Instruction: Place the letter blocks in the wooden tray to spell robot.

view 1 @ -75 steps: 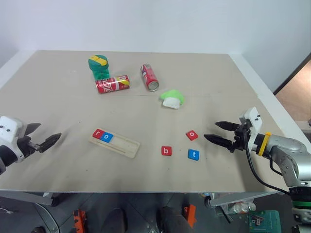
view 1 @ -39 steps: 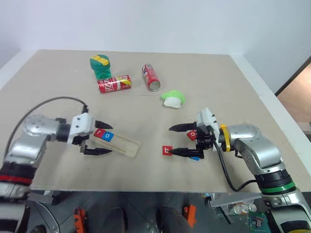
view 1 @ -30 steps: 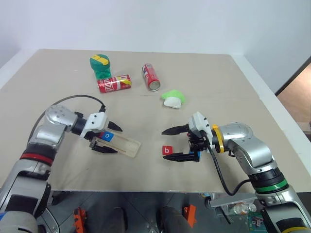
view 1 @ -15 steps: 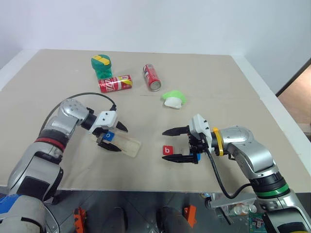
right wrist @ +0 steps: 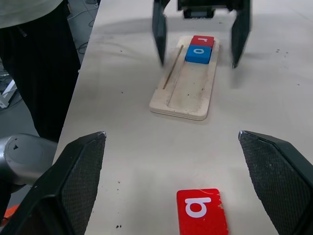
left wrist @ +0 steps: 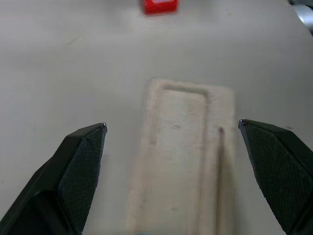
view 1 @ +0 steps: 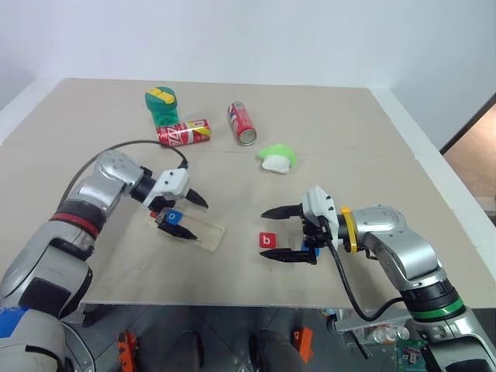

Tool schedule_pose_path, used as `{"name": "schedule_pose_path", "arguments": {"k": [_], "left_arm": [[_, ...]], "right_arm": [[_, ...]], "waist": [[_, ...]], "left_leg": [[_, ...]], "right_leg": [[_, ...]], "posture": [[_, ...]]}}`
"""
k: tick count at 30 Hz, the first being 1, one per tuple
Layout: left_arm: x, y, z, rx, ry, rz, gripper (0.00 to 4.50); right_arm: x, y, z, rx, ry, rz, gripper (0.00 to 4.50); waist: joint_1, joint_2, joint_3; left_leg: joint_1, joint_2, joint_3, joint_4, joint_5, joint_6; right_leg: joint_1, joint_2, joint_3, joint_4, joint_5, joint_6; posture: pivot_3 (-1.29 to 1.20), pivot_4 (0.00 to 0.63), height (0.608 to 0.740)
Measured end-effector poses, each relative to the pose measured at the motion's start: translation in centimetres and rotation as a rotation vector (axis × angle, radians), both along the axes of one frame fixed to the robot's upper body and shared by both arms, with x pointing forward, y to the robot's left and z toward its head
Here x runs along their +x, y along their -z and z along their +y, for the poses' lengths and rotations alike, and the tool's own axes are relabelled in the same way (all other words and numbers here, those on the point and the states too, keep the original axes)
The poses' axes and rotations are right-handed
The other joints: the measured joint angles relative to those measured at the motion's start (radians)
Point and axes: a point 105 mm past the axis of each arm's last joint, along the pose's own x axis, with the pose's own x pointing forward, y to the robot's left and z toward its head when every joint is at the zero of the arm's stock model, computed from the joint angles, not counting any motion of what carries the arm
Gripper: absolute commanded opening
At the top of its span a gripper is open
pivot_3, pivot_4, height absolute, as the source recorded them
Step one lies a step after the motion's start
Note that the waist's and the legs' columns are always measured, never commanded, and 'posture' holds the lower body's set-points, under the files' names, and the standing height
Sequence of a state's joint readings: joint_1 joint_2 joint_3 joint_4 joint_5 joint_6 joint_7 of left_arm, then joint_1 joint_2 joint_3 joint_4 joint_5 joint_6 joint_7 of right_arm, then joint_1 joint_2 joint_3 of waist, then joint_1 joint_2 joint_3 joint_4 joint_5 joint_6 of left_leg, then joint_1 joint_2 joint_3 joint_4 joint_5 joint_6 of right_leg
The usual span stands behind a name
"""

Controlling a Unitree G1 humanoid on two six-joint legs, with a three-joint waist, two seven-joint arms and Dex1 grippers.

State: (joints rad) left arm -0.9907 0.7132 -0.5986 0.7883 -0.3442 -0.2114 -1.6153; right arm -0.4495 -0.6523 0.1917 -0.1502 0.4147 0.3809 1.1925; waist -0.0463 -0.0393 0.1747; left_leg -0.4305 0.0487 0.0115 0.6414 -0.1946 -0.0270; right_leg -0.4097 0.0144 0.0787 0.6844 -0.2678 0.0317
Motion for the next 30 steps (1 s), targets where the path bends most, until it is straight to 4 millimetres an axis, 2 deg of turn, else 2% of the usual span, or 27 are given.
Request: {"name": "schedule_pose_path", "arguments": {"k": [2,18,22,30], "left_arm": [[-0.3,0.9,0.2,0.02,-0.002,0.029,4.5],[0.4,2.0,0.1,0.049,0.015,-0.016,4.5],[0.6,2.0,0.2,0.058,0.012,-0.035,3.25],[0.8,1.6,-0.3,0.067,-0.018,0.006,3.19]], "right_arm": [[0.0,0.0,0.0,-0.004,0.001,-0.004,4.49],[0.0,0.5,-0.3,-0.011,0.007,-0.013,4.49],[0.0,0.6,-0.4,-0.014,0.009,-0.01,4.5],[-0.1,1.0,-0.5,-0.02,0.015,-0.007,4.5]], "waist": [[0.001,0.0,0.0],[0.002,0.001,-0.001],[0.001,0.002,-0.001],[0.001,0.002,-0.001]], "left_leg": [[0.0,0.0,-0.001,0.001,0.0,0.0],[0.001,-0.001,-0.003,0.003,0.001,0.002],[0.001,0.0,-0.003,0.004,0.002,0.002],[0.001,0.0,-0.003,0.004,0.002,0.002]], "right_leg": [[0.0,0.0,-0.001,0.0,0.0,0.0],[0.003,0.0,-0.003,0.001,0.0,0.001],[0.003,0.0,-0.003,0.002,0.001,0.001],[0.003,0.001,-0.003,0.002,0.001,0.001]], "posture": [[0.0,0.15,0.74],[0.0,0.15,0.74],[0.0,0.15,0.74],[0.0,0.15,0.74]]}}
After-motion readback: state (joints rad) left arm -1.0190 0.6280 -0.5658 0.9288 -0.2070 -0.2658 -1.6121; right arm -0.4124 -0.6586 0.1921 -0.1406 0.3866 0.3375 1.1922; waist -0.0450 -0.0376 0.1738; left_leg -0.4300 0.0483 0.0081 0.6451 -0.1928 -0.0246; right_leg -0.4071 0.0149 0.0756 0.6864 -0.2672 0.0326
